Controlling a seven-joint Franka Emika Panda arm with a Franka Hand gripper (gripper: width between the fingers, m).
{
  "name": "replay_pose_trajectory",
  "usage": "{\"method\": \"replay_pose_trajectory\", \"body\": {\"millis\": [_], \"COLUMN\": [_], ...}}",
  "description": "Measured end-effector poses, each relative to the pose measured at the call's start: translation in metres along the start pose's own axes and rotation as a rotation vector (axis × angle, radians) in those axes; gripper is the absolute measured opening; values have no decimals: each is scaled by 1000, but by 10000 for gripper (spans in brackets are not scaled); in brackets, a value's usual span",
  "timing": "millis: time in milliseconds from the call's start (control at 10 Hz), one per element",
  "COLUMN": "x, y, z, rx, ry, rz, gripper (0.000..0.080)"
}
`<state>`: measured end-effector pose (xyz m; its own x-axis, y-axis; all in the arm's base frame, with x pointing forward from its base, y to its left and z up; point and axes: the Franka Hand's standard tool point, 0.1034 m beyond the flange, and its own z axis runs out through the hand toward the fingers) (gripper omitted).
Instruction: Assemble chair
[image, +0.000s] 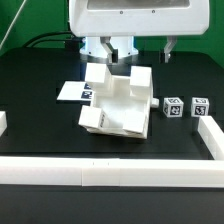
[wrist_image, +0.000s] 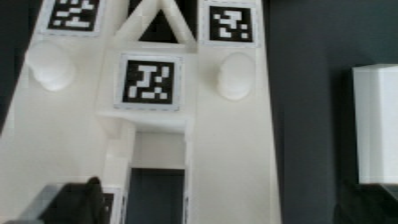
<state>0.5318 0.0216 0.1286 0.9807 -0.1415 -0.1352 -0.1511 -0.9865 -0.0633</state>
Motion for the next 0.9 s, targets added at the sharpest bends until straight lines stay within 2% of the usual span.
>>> {"method": "replay_pose_trajectory", "body": {"millis": [200, 300, 400, 500, 600, 700, 900], "x": [0, -8, -3, 9, 15, 26, 26], "y": [-1, -11, 8, 20, 9, 12, 13], "z": [3, 22, 18, 12, 15, 12, 14], "rx": [-1, -1, 7, -7, -12, -14, -15], "ry": [4, 12, -6, 25, 24, 22, 24], "rz": [0, -40, -92, -60, -90, -103, -99], "gripper": [649, 649, 649, 649, 649, 649, 649]}}
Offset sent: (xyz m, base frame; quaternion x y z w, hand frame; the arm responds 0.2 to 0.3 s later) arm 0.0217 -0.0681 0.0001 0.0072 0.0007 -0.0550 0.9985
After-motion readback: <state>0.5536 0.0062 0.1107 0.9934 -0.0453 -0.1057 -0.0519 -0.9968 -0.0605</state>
